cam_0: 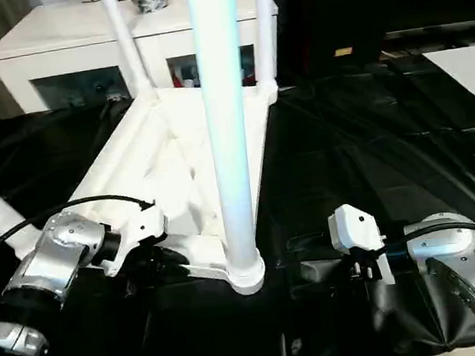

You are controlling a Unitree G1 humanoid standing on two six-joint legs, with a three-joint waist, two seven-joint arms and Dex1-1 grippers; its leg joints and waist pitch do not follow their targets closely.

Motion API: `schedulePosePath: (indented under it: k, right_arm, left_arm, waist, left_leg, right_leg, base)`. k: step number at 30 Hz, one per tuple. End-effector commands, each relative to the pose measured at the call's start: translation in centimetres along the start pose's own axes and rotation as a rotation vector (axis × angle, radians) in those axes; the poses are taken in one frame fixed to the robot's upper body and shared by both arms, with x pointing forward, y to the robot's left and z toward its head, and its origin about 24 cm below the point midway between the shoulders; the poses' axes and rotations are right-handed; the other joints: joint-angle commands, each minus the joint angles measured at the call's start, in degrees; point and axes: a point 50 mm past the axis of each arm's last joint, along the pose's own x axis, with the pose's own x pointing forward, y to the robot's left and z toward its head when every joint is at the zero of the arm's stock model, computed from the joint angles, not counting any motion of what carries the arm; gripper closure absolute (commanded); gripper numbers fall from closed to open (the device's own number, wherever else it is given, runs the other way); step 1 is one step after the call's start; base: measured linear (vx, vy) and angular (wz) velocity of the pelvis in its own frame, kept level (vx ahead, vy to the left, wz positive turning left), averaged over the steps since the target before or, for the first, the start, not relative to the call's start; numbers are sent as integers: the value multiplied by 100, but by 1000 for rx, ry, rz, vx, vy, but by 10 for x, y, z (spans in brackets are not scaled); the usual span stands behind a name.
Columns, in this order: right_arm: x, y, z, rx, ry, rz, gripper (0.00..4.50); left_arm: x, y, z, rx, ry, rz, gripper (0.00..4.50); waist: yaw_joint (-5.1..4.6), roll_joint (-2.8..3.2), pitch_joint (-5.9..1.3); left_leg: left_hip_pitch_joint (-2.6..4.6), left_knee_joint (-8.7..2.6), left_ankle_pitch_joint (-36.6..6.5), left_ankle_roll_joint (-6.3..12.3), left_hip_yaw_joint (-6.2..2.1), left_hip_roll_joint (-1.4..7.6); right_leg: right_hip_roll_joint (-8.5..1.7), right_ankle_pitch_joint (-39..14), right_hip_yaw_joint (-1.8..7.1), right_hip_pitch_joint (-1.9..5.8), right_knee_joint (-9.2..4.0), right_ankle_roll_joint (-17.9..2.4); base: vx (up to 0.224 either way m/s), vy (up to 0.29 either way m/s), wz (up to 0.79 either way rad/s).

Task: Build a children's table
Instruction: Rotate table base

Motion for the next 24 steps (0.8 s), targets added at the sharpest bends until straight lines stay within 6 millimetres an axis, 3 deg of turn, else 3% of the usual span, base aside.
schedulePosePath:
  k: [1,7,8,10,13,14,15,16,17,19,21,23,24]
  right_arm:
    - [-1,-3,4,-11,-9,-17,100]
    - [-1,-15,1,16,-55,-162,100]
    - [-1,-15,0,22,-59,-171,100]
    - [0,-16,-2,30,-61,-182,100]
    - [0,-17,-6,37,-59,-199,100]
    - [0,-18,-6,38,-61,-207,100]
    - [0,-21,-6,38,-65,-222,100]
    - [0,-23,-6,33,-63,-237,100]
    - [0,-28,-6,28,-61,-262,100]
    - [0,-33,-7,26,-57,-299,100]
    - [1,-41,-8,30,-56,-344,100]
    - [2,-45,-8,40,-62,-366,100]
    - [2,-45,-8,40,-62,-366,100]
  left_arm:
    - [-5,0,-15,-76,62,60,423]
    - [0,-23,-7,-147,-80,49,444]
    - [1,-29,-3,-151,-107,44,444]
    - [4,-38,3,-149,-148,42,449]
    - [10,-54,12,-164,-202,88,449]
    - [13,-57,15,-180,-210,118,449]
    - [16,-58,18,-183,-214,186,449]
    - [18,-57,20,-187,-232,218,449]
    - [22,-53,23,-177,-259,278,449]
    - [26,-47,28,-170,-285,339,449]
    - [30,-40,33,-155,-292,409,449]
    - [33,-33,36,-132,-285,455,449]
    - [33,-33,36,-132,-285,455,449]
  waist:
    - [37,-37,-313]
    - [-74,-42,-309]
    - [-104,-42,-337]
    - [-98,-76,-350]
    - [-90,-71,-334]
    - [-72,-116,-329]
    - [-48,-125,-321]
    - [-23,-100,-304]
    - [-24,-234,-273]
    - [-6,-182,-273]
    - [-10,-238,-277]
    - [-23,-225,-284]
    - [-29,-249,-299]
  left_leg:
    - [-30,-500,-652,287,-162,460]
    - [-60,-529,-659,225,-188,464]
    - [-74,-506,-389,326,-178,467]
    - [-42,-489,-257,489,-147,463]
    - [-74,-484,-186,625,-151,473]
    - [-55,-476,-178,693,-133,473]
    - [-48,-471,-147,740,-119,473]
    - [-37,-477,-234,725,-115,481]
    - [-41,-495,-392,677,-85,472]
    - [-27,-498,-476,540,-77,465]
    - [-50,-509,-507,454,-70,469]
    - [-57,-515,-518,403,-85,464]
    - [-51,-502,-464,396,-80,463]
  right_leg:
    - [-556,-426,298,295,-451,-1602]
    - [-571,-484,282,316,-439,-1669]
    - [-565,-16,276,334,-396,-1729]
    - [-550,256,263,312,-398,-1807]
    - [-558,413,237,319,-393,-1851]
    - [-544,376,231,300,-403,-1850]
    - [-535,295,222,290,-417,-1839]
    - [-539,68,214,279,-436,-1822]
    - [-523,-316,212,279,-485,-1758]
    - [-521,-745,200,266,-498,-1654]
    - [-526,-872,200,281,-494,-1530]
    - [-514,-858,188,282,-490,-1435]
    - [-516,-698,192,285,-483,-1422]
  base:
    - [0,0,0]
    - [0,0,0]
    - [0,0,0]
    - [0,0,0]
    - [0,0,0]
    - [0,0,0]
    - [0,0,0]
    - [0,0,0]
    - [0,0,0]
    - [0,0,0]
    - [0,0,0]
    - [0,0,0]
    - [0,0,0]
